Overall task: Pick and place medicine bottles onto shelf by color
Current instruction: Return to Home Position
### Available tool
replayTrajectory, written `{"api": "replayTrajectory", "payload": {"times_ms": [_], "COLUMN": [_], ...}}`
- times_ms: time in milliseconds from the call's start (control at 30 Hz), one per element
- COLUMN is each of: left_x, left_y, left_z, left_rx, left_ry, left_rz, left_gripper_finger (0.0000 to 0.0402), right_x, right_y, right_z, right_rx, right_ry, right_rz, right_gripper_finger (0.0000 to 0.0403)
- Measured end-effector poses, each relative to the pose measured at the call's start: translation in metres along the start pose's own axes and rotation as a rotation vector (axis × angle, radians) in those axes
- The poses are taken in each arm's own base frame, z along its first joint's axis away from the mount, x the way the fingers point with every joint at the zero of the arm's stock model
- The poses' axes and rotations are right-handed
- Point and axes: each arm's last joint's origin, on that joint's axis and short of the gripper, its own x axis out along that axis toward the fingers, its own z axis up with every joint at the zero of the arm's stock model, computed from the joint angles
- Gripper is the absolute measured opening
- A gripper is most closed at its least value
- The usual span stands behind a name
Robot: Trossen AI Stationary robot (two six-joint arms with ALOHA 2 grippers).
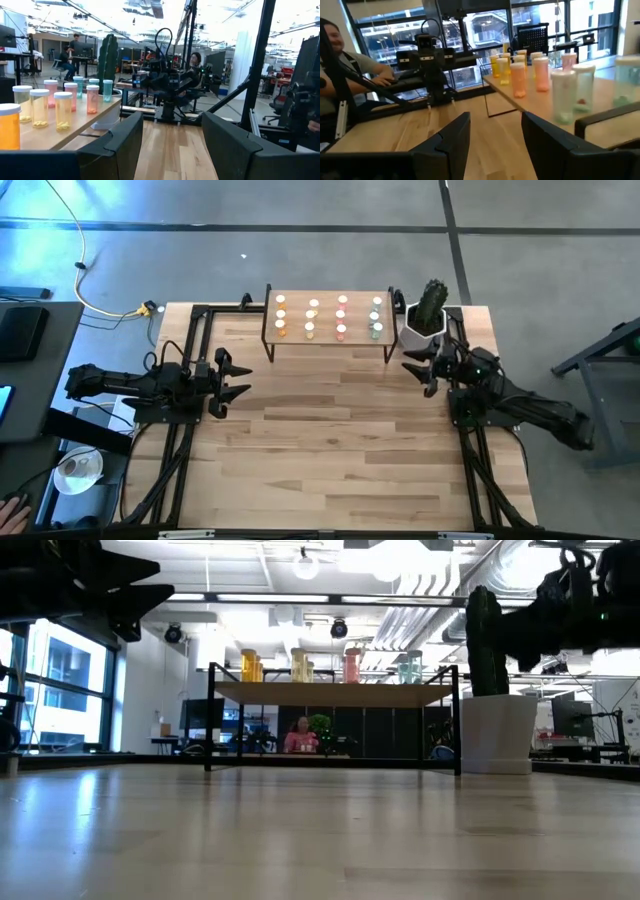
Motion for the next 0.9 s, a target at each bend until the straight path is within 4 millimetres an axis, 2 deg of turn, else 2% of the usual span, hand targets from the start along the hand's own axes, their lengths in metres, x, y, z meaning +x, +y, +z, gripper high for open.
{"api": "replayTrajectory", "payload": {"times_ms": [67, 400, 567, 667, 733, 900], "left_x": [0.000, 0.000, 0.000, 0.000, 0.000, 0.000], "left_y": [0.000, 0.000, 0.000, 0.000, 0.000, 0.000], "left_z": [0.000, 0.000, 0.000, 0.000, 0.000, 0.000], "left_rx": [0.000, 0.000, 0.000, 0.000, 0.000, 0.000], "left_ry": [0.000, 0.000, 0.000, 0.000, 0.000, 0.000], "left_rz": [0.000, 0.000, 0.000, 0.000, 0.000, 0.000], "left_gripper_finger": [0.0195, 0.0195, 0.0195, 0.0195, 0.0195, 0.0195], "right_x": [0.000, 0.002, 0.003, 0.003, 0.003, 0.001], "right_y": [0.001, 0.019, 0.029, 0.031, 0.031, 0.032], "right_z": [-0.005, -0.002, -0.004, -0.007, -0.009, 0.004], "right_rx": [0.001, -0.004, -0.080, -0.115, -0.132, -0.137], "right_ry": [-0.011, -0.044, -0.049, -0.028, 0.047, 0.150], "right_rz": [0.019, 0.164, 0.200, 0.165, 0.123, 0.047], "right_gripper_finger": [0.0170, 0.0170, 0.0170, 0.0170, 0.0170, 0.0170]}}
